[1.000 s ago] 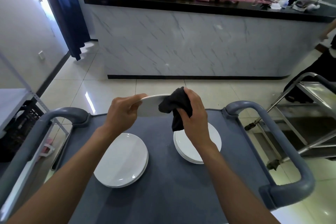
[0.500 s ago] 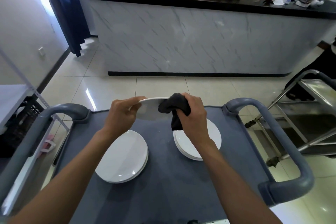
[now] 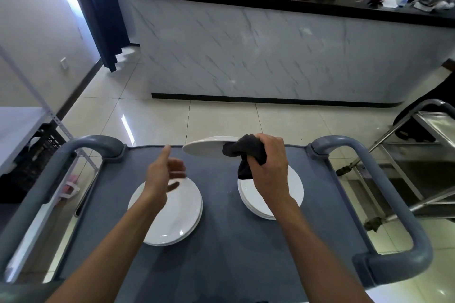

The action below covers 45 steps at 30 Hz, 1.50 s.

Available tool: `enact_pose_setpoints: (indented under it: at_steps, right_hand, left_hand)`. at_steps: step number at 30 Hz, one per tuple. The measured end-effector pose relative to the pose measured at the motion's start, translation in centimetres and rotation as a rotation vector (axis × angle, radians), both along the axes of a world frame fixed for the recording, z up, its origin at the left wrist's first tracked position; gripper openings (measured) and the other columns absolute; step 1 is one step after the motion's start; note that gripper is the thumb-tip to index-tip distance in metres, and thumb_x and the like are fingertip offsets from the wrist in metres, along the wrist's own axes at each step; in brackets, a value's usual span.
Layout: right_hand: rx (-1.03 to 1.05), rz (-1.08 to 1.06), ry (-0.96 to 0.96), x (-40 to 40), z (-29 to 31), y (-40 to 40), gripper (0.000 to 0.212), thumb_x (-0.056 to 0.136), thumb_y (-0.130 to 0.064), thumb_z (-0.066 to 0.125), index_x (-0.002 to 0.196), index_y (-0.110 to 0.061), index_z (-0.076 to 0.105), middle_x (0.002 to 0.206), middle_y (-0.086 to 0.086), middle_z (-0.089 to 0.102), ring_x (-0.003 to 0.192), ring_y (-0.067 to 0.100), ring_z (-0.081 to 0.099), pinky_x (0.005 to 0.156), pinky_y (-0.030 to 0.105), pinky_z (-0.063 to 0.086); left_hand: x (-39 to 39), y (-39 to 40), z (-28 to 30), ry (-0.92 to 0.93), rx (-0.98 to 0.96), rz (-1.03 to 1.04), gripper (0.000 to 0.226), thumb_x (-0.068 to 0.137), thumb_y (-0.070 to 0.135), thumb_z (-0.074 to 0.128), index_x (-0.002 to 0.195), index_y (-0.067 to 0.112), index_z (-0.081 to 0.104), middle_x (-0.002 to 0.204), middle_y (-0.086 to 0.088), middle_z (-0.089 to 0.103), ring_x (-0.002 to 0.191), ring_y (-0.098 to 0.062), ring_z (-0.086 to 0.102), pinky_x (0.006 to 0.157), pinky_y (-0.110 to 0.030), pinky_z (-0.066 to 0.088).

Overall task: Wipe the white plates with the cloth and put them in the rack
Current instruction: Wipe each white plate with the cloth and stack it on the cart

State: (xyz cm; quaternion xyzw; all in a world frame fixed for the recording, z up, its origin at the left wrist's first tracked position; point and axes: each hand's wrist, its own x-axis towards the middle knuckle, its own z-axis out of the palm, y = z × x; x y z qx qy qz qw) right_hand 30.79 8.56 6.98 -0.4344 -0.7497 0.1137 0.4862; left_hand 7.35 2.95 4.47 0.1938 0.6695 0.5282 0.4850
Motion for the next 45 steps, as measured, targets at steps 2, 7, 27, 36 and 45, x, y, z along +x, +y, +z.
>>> enact_pose_setpoints:
  at_steps: [2,7,27,36,45]
  right_hand:
    - [-0.002,0.020,0.000,0.0,-0.2,0.0,0.040,0.078,0.011,0.068,0.112,-0.009,0.063,0.110,-0.026,0.049,0.102,0.017,0.050,0.091,0.013,0.038]
    - [0.019,0.073,-0.016,0.0,-1.1,-0.4,0.023,0.088,0.000,0.064,0.109,-0.007,0.065,0.110,-0.006,0.062,0.105,0.018,0.051,0.088,0.036,0.047]
    - [-0.333,0.211,-0.050,0.6,-3.1,-1.0,0.066,0.089,-0.001,0.062,0.147,-0.029,0.047,0.143,-0.011,0.054,0.132,0.011,0.048,0.111,0.042,0.039]
    - [-0.405,0.118,0.123,-2.9,-2.4,-0.7,0.054,0.088,-0.003,0.066,0.134,-0.029,0.054,0.131,-0.014,0.058,0.122,0.005,0.052,0.104,0.019,0.039]
    - [-0.284,0.066,0.133,-4.5,-1.4,1.4,0.050,0.089,0.002,0.060,0.134,-0.019,0.059,0.137,-0.006,0.057,0.129,0.013,0.049,0.111,0.023,0.037]
  left_hand:
    - [0.0,0.1,0.7,-0.245,-0.125,-0.134,0.072,0.091,0.073,0.043,0.090,0.007,0.069,0.092,-0.011,0.074,0.083,-0.031,0.069,0.071,-0.036,0.042]
    - [0.2,1.1,2.0,-0.450,-0.133,-0.219,0.053,0.090,0.057,0.060,0.111,0.008,0.067,0.111,-0.010,0.075,0.094,-0.032,0.072,0.071,-0.036,0.044]
    - [0.7,2.2,1.1,-0.400,0.242,-0.043,0.035,0.095,-0.003,0.056,0.129,0.004,0.059,0.120,-0.016,0.068,0.097,-0.033,0.069,0.075,-0.045,0.062]
    - [2.2,1.6,1.4,-0.037,0.262,-0.210,0.027,0.094,0.002,0.062,0.119,0.011,0.068,0.102,-0.011,0.076,0.081,-0.029,0.071,0.068,-0.046,0.061]
    - [2.4,0.6,1.3,0.067,0.301,-0.358,0.021,0.094,0.000,0.062,0.112,0.007,0.071,0.097,-0.010,0.076,0.081,-0.023,0.072,0.064,-0.039,0.059]
